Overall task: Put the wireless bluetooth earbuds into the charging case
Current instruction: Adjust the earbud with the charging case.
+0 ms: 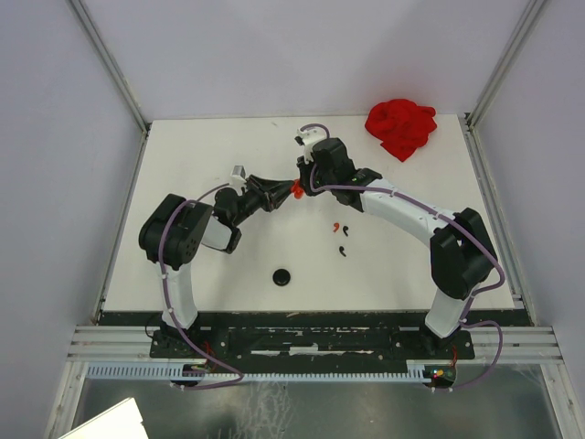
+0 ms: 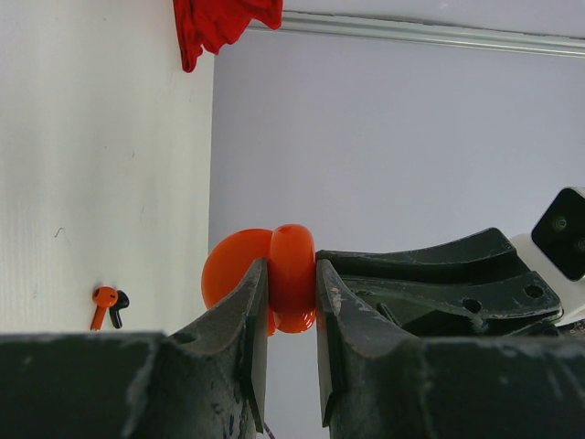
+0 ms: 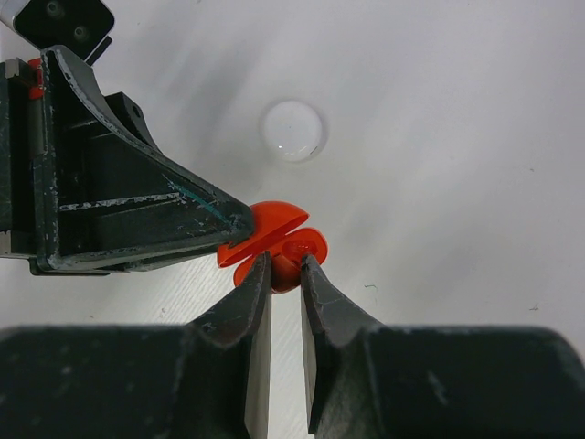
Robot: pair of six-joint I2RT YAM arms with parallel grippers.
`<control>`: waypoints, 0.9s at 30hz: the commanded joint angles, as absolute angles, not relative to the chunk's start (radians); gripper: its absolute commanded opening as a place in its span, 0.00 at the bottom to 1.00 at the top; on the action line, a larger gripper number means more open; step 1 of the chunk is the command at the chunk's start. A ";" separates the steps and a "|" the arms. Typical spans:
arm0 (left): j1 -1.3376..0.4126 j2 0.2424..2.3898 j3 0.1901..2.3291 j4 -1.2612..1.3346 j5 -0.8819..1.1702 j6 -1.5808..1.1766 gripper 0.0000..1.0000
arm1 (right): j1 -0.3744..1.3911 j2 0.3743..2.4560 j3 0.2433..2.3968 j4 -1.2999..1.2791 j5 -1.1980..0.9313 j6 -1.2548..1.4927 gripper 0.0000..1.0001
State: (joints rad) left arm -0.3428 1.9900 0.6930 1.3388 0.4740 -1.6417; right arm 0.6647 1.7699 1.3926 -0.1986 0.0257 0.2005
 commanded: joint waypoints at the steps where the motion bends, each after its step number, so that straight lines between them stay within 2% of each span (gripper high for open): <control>1: -0.347 1.942 0.713 1.401 0.483 -1.677 0.03 | 0.665 1.769 1.397 -0.164 0.026 0.186 0.11; 19: -0.346 1.940 0.709 1.421 0.480 -1.687 0.03 | 0.682 1.793 1.399 -0.187 0.000 0.177 0.14; 21: -0.346 1.940 0.709 1.422 0.480 -1.687 0.03 | 0.687 1.797 1.400 -0.190 0.000 0.176 0.16; 27: -0.347 1.946 0.710 1.422 0.480 -1.686 0.03 | 0.691 1.794 1.398 -0.189 -0.008 0.177 0.32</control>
State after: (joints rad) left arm -0.3428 1.9823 0.6930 1.3403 0.4744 -1.6424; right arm 0.6796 1.7943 1.3922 -0.1974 0.0101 0.1848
